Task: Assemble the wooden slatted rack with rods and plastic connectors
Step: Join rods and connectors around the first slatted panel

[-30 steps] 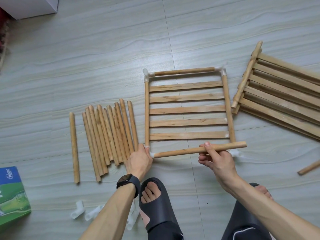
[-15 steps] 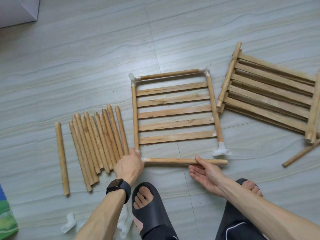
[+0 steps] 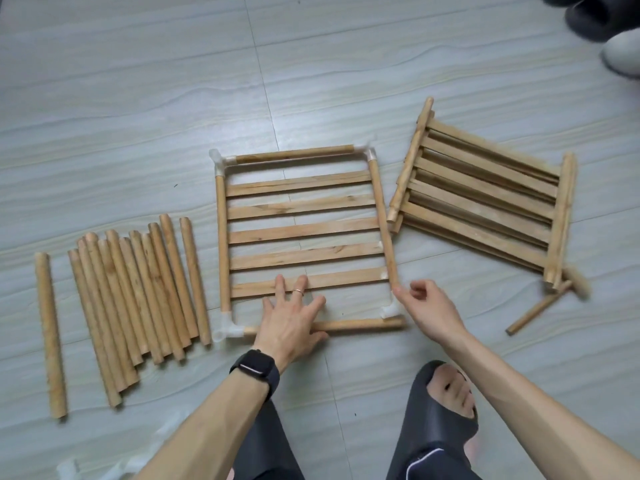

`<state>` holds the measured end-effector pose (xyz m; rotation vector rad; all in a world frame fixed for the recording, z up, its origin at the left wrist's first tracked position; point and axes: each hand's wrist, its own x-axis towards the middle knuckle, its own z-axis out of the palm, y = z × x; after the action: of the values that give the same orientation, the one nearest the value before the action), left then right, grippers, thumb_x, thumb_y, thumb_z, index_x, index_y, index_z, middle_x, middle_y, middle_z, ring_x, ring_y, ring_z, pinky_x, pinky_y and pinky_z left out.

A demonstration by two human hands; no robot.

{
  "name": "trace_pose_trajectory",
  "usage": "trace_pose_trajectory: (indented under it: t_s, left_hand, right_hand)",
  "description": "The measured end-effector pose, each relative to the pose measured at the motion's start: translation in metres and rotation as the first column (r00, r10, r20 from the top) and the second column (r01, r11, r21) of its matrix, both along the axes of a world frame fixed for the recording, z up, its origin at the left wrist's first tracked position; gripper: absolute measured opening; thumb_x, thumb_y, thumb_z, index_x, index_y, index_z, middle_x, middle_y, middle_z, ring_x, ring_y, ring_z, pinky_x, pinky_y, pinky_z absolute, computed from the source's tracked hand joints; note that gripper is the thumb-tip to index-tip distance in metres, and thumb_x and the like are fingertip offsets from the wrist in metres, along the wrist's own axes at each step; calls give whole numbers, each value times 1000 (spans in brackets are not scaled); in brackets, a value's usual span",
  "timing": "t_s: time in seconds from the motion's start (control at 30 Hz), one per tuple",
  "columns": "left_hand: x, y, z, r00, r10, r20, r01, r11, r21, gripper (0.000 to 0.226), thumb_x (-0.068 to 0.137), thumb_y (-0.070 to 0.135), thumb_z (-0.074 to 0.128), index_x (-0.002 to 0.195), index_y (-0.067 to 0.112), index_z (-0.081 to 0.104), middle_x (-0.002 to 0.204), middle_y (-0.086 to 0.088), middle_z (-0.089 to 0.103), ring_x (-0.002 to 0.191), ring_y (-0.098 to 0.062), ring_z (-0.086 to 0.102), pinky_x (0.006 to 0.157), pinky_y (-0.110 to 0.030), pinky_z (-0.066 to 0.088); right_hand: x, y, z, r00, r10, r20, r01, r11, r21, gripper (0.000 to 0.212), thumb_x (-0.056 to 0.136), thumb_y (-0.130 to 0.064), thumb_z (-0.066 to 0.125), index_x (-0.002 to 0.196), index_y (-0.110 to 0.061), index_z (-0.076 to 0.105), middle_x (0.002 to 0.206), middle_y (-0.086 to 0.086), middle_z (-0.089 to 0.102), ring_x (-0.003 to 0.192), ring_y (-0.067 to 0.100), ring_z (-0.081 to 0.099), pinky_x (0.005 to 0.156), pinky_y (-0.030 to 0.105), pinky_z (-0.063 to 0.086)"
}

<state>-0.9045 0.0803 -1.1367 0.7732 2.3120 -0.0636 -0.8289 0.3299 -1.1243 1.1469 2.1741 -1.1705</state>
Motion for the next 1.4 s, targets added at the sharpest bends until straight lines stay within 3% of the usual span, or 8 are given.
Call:
trace_pose_trajectory:
  t_s: [0.17, 0.4, 0.57, 0.67, 0.9, 1.07, 1.23, 1.4]
  left_hand:
    - [4, 0, -4, 1000, -15, -14, 15, 1000, -18, 42, 99, 57, 49, 128, 26, 46, 168, -14, -4, 148, -57, -5, 105, -61, 45]
    - [4, -4, -6, 998, -39, 47, 39, 999, -7, 37, 100, 59, 45, 114, 26, 52, 167, -16, -15, 147, -58, -14, 109, -66, 37]
    - [0, -7, -2, 998, -18, 64, 16, 999, 30, 38, 101, 60, 37, 115, 26, 49, 169, -11, -11, 149, -55, -12, 109, -64, 41]
    - [-5, -7, 2, 999, 4, 50, -6, 999, 53, 41, 101, 62, 33, 116, 27, 47, 170, -10, 1, 151, -53, -3, 102, -58, 50]
    - [-1, -5, 4, 999, -54, 11, 54, 999, -7, 41, 102, 61, 32, 121, 27, 46, 169, -13, -3, 149, -56, -5, 100, -53, 53]
    - [-3, -6, 6, 999, -31, 27, 31, 999, 14, 41, 102, 60, 33, 120, 27, 47, 169, -11, -3, 150, -54, -5, 100, -54, 53]
    - [-5, -6, 7, 999, -21, 36, 21, 1000, 15, 39, 101, 61, 35, 118, 28, 48, 170, -9, -2, 151, -52, -5, 100, -53, 53]
    - [0, -6, 6, 999, -34, 25, 33, 999, 9, 41, 100, 64, 36, 114, 28, 51, 170, -9, -5, 150, -53, -7, 99, -53, 53]
  right_hand:
    - [-6, -6, -14, 993, 42, 107, -43, 999, 10, 28, 89, -36, 70, 111, -20, 63, 107, -5, 69, 103, 19, 63, 88, 33, 48]
    - [-3, -33, -10, 984, 82, 156, -121, 957, 265, 28, 88, -37, 63, 106, -20, 51, 108, -3, 55, 94, 21, 52, 77, 34, 41]
    - [9, -11, -4, 976, -215, -46, 216, 976, 21, 27, 85, -42, 74, 102, -25, 63, 98, -9, 67, 92, 15, 65, 87, 41, 56]
    - [20, 15, 5, 906, -390, -167, 395, 919, -2, 18, 86, -38, 76, 99, -29, 67, 99, -5, 70, 87, 15, 69, 79, 45, 62]
    - [33, 28, 6, 940, -319, -116, 296, 937, -185, 13, 88, -19, 78, 99, -14, 76, 98, 11, 74, 67, 23, 74, 72, 39, 63]
    - [33, 22, -3, 969, -219, -112, 213, 975, -59, 23, 85, -30, 78, 106, -21, 75, 91, -4, 75, 67, 19, 74, 80, 43, 62]
    - [37, 19, -4, 931, -345, -120, 322, 929, -181, 16, 87, -24, 79, 101, -16, 76, 101, 7, 75, 67, 21, 74, 77, 40, 62]
    - [35, 12, -4, 962, -252, -105, 236, 961, -143, 13, 85, -25, 80, 97, -20, 77, 86, 5, 77, 67, 24, 71, 80, 44, 62]
